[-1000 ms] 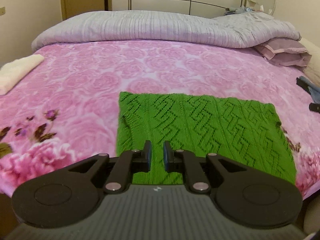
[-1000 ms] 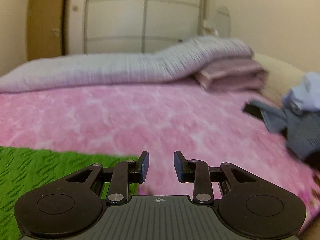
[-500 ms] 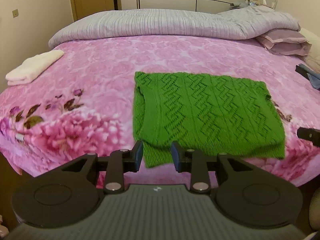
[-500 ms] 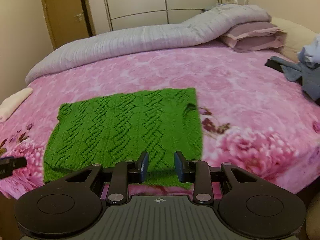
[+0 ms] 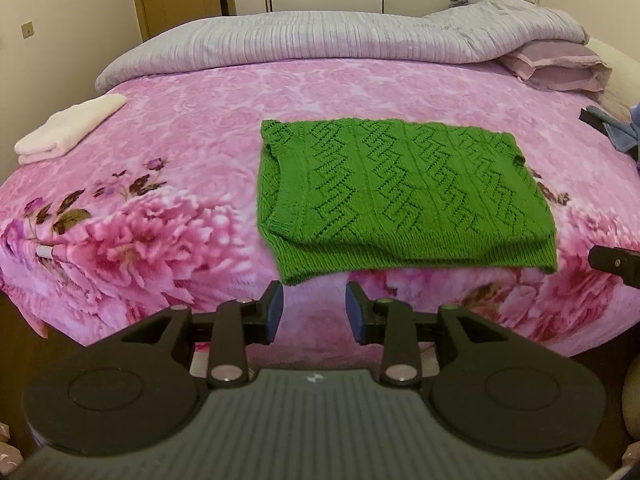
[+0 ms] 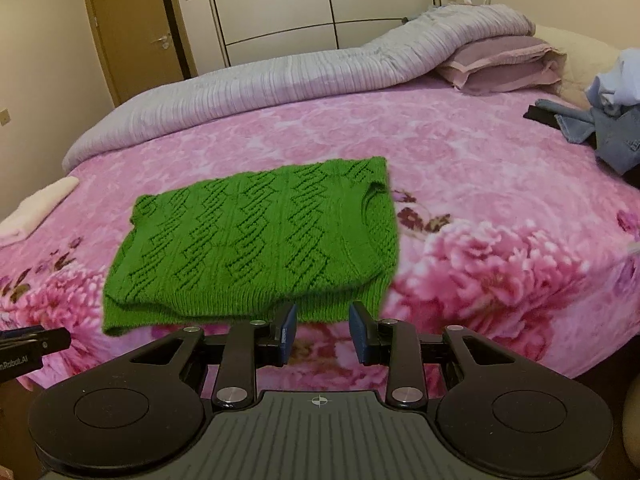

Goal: Fold clothes
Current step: 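Withdraw both grippers upward from the folded green vest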

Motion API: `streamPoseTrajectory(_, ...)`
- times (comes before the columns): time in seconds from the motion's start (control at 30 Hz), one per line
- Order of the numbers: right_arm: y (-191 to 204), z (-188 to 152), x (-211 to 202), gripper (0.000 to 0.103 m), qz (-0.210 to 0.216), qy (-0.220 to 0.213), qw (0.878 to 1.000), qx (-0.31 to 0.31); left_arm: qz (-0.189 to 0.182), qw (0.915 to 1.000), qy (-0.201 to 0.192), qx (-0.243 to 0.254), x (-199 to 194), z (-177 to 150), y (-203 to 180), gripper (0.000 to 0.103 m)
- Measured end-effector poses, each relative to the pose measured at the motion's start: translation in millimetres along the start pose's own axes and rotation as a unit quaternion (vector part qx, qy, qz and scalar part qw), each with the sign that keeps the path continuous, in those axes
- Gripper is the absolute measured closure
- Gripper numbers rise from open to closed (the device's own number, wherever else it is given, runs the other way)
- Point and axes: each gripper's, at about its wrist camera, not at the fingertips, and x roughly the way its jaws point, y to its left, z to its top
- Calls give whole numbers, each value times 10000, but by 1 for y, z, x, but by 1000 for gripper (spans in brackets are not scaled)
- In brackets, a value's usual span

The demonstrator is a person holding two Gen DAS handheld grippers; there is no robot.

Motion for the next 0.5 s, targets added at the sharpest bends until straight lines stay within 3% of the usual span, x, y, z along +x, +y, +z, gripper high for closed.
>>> streamPoseTrajectory(0.5, -3, -6, -2, 70, -11, -63, 9999, 86, -9, 10000, -32, 15, 2, 2, -1, 71)
